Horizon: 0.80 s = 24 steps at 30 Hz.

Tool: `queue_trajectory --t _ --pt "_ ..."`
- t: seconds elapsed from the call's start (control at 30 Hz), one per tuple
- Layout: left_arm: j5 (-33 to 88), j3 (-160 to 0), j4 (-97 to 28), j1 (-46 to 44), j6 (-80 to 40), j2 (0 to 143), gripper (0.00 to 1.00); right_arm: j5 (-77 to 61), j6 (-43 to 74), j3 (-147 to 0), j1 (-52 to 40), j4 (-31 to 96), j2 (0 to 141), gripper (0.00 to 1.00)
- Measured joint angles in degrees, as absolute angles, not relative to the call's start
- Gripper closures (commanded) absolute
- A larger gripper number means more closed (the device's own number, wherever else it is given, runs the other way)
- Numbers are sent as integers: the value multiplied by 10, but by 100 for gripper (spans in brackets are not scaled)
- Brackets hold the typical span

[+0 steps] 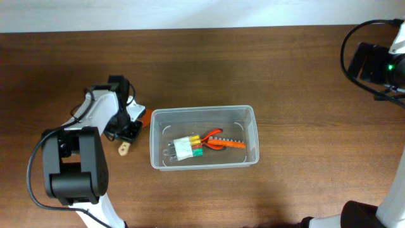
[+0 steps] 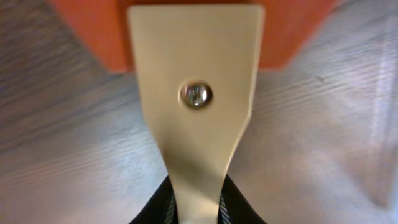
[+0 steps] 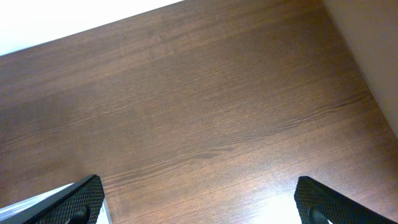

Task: Pack container
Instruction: 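Lift the scraper and lower it into the container with left gripper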

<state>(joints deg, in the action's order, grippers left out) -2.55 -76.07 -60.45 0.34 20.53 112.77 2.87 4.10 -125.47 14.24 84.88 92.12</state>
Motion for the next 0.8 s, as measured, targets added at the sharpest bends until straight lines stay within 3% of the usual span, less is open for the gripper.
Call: queue_trajectory --t 0.37,0.8 --pt "-28 -976 -682 -18 211 1013 98 29 41 -1255 142 849 921 1" --pt "87 -986 -757 -243 386 968 98 29 41 -1255 142 849 921 1"
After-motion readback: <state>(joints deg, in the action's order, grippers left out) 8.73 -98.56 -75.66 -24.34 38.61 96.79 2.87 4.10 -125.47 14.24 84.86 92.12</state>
